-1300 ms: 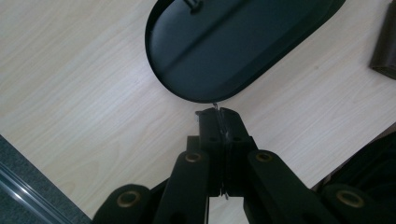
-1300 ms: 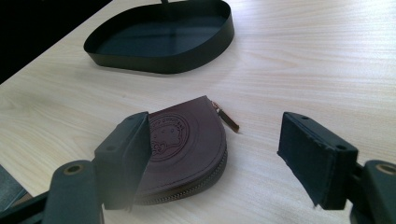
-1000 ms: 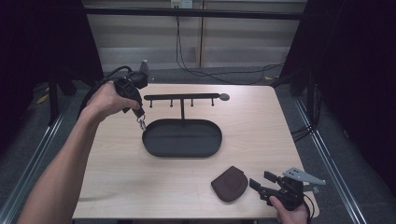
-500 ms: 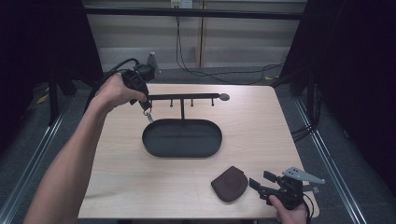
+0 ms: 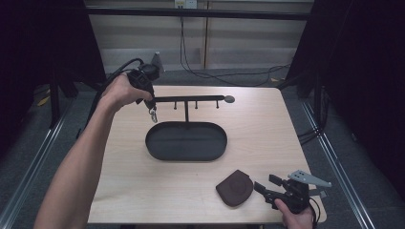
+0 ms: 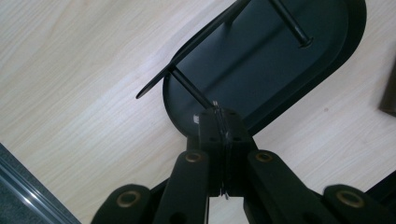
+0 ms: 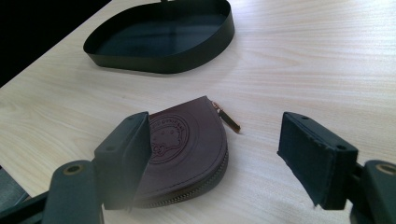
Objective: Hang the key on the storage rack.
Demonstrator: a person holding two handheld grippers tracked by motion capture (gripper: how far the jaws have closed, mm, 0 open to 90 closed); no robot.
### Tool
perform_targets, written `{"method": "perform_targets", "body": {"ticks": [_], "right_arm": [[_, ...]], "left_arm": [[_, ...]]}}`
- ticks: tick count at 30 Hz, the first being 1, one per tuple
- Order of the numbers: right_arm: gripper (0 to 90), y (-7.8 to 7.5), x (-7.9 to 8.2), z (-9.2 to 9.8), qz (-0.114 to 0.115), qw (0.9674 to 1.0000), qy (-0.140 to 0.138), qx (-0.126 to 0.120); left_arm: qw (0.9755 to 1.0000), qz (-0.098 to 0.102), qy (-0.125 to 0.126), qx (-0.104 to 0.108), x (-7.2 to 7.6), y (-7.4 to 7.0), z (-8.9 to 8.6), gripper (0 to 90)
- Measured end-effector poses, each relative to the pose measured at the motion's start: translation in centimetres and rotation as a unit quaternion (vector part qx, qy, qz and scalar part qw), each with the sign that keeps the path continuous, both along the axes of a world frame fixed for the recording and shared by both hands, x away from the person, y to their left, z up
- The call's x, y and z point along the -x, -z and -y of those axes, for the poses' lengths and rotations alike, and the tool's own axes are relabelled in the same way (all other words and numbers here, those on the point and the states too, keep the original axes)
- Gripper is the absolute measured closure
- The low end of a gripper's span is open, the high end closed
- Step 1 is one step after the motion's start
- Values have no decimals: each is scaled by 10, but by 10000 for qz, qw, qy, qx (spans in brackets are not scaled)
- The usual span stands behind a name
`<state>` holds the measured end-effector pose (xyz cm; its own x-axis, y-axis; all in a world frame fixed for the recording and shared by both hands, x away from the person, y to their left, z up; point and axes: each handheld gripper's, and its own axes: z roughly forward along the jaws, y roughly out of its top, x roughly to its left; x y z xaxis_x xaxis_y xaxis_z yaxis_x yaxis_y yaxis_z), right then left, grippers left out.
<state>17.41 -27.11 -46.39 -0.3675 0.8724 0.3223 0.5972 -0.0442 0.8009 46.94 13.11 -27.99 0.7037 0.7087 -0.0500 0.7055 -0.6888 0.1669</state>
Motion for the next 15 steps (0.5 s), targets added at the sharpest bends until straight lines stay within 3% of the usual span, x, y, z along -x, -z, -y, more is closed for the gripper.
{"method": "perform_targets", "body": {"ticks": [15], "right_arm": [[249, 0, 0, 0, 11, 10000, -11, 1]], "left_arm": [[9999, 108, -29, -72, -2, 9, 1, 894]]}}
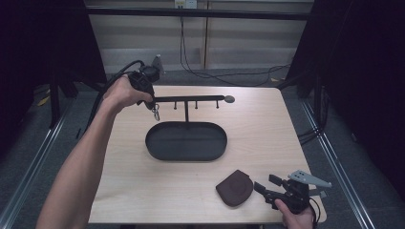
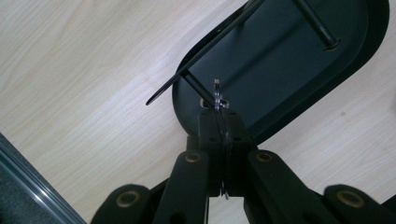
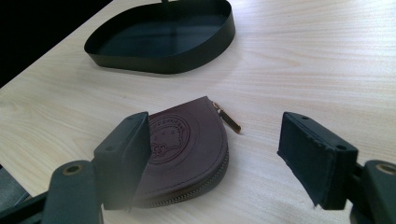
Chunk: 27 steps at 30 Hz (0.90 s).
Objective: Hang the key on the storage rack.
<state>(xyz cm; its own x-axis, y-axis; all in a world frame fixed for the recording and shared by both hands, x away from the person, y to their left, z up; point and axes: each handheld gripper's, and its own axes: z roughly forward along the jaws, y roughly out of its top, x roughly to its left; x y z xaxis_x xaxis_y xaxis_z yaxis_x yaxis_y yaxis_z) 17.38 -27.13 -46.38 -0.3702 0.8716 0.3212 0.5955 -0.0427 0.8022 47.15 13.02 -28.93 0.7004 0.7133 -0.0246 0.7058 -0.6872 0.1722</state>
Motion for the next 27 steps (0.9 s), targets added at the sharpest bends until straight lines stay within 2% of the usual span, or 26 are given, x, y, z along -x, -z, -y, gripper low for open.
{"method": "perform_targets", "body": {"ticks": [2, 4, 6, 15, 20, 24, 27], "right_arm": [[249, 0, 0, 0, -4, 10000, -3, -2], [248, 0, 0, 0, -3, 10000, -9, 7], [249, 0, 0, 0, -8, 10000, -13, 4], [249, 0, 0, -1, -17, 10000, -34, 23], [249, 0, 0, -2, -25, 10000, -40, 59], [249, 0, 0, -2, -43, 9999, -47, 77], [249, 1, -1, -3, -52, 9999, -84, 110]], "left_arm": [[9999, 41, -90, -50, 0, 0, -1, 894], [10000, -7, -65, -12, 1, 0, -1, 893], [9999, 79, -115, 13, 2, -1, -2, 876], [9997, 98, -163, 139, 11, -5, -11, 824], [9990, 74, -332, 301, 18, -4, -24, 737], [9984, 62, -340, 449, 26, -1, -32, 701], [9977, 209, -434, 478, 32, -1, -36, 634]]}}
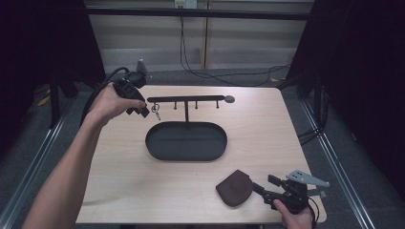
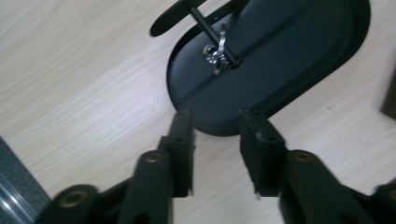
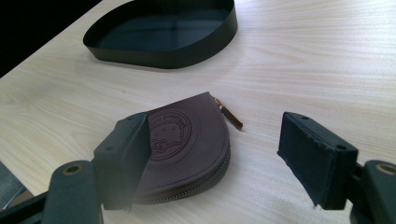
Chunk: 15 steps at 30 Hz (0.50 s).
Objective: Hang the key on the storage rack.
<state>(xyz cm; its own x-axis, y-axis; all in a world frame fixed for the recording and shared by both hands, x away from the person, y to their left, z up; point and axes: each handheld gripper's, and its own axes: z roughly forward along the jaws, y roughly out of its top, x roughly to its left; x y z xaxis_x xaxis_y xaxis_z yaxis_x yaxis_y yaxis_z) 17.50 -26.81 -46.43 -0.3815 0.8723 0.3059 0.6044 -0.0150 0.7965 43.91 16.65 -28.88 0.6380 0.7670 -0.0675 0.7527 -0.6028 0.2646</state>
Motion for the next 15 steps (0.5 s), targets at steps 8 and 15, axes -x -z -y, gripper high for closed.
{"method": "perform_targets", "body": {"ticks": [8, 15], "right_arm": [[249, 0, -1, -1, -44, 10000, -55, 45], [249, 0, -1, -3, -48, 9999, -77, 88]], "left_arm": [[9988, 264, 238, 325, 27, -2, -12, 486], [9962, 612, 288, 553, 55, 1, -28, 400]]}}
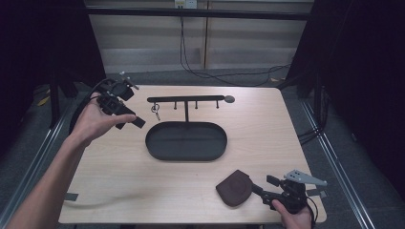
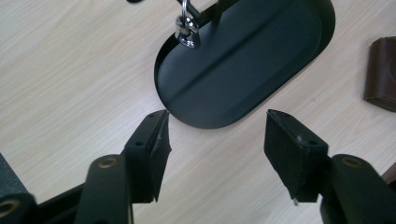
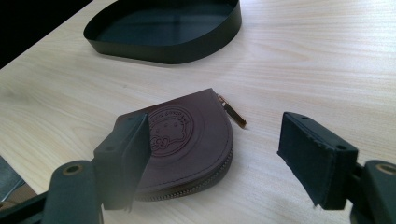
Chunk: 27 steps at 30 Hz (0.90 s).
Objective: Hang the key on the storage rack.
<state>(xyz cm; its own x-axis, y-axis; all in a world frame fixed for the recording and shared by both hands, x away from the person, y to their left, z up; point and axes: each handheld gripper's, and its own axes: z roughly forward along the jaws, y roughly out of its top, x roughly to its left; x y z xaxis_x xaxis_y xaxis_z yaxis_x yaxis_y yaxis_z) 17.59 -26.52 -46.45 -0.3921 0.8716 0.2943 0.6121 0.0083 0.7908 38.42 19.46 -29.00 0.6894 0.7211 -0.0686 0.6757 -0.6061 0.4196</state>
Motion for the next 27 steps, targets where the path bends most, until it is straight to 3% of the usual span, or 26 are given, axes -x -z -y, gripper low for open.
{"method": "perform_targets", "body": {"ticks": [2, 7, 8, 9, 10, 12, 14, 19, 22, 27], "right_arm": [[249, 0, 0, 0, 0, 10000, 6, 2], [249, 0, 0, 1, 3, 10000, 32, -27], [249, 0, 0, 2, -10, 10000, 41, -29], [248, 1, 0, 2, 4, 10000, 46, -27], [248, 1, 0, 2, -4, 10000, 56, -34], [248, 1, 0, 3, 9, 10000, 63, -47], [248, 1, 0, 3, 13, 10000, 78, -46], [247, 1, 1, 4, 2, 9999, 125, -80], [247, 1, 1, 4, 5, 9999, 142, -96], [242, 1, 1, 4, 28, 9999, 116, -110]], "left_arm": [[9998, -61, -179, -44, 4, 5, -2, 391], [9990, 88, -266, 341, 19, 14, -12, 318], [9989, 127, -205, 392, 22, 17, -14, 305], [9986, 204, 77, 474, 26, 19, -16, 242], [9982, 208, 178, 524, 29, 22, -19, 164], [9977, 272, 69, 615, 35, 26, -24, 228], [9966, 281, 182, 748, 40, 29, -30, 153], [9945, 420, 149, 948, 55, 40, -37, 172], [9940, 592, 55, 915, 65, 51, -40, 175], [9905, 820, -307, 1061, 82, 75, -46, 162]]}}
